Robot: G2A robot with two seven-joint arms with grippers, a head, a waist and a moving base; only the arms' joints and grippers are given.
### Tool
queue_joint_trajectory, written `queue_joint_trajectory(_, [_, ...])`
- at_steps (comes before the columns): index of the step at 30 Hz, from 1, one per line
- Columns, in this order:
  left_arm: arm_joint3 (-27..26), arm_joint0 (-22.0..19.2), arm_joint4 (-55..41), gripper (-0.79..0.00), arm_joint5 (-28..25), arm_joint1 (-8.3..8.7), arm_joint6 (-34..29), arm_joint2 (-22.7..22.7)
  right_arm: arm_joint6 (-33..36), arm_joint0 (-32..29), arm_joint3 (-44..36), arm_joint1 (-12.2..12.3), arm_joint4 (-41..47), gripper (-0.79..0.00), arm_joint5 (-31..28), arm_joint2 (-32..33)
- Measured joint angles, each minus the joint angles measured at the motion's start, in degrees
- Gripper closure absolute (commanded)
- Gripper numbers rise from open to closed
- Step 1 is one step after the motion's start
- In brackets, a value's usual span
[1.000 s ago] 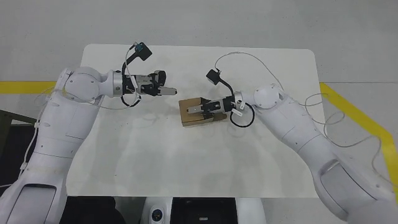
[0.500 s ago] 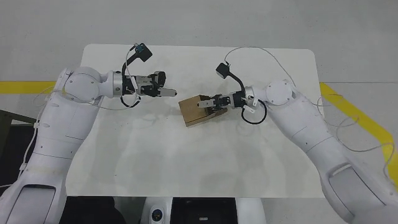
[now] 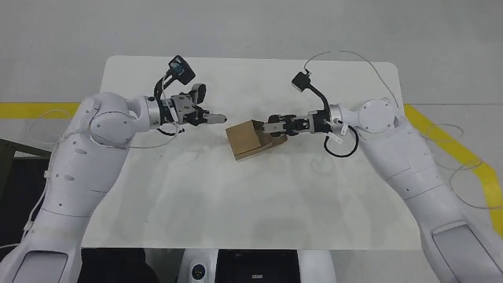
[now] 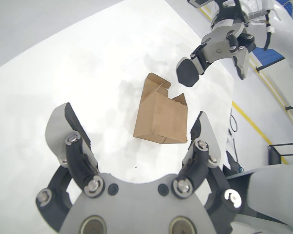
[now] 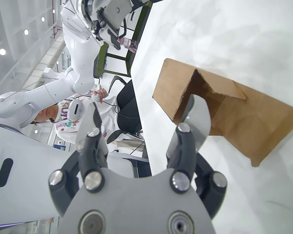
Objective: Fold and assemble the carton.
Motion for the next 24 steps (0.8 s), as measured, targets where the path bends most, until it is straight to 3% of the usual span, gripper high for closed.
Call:
queue_joint_trajectory(9, [-6.1,4.8,20.3,-0.785,-5.5,0.67,10.5,-0.1,0.6,-0.9,-2.4,0.9,-3.7,0.000,-0.4,2.0])
queue_joint_trajectory(24, [-7.4,5.5,21.2,-0.785,-3.9,0.68,12.1,-0.1,0.1,-0.8,-2.7,1.1,-5.3,0.000,-0.4,2.2])
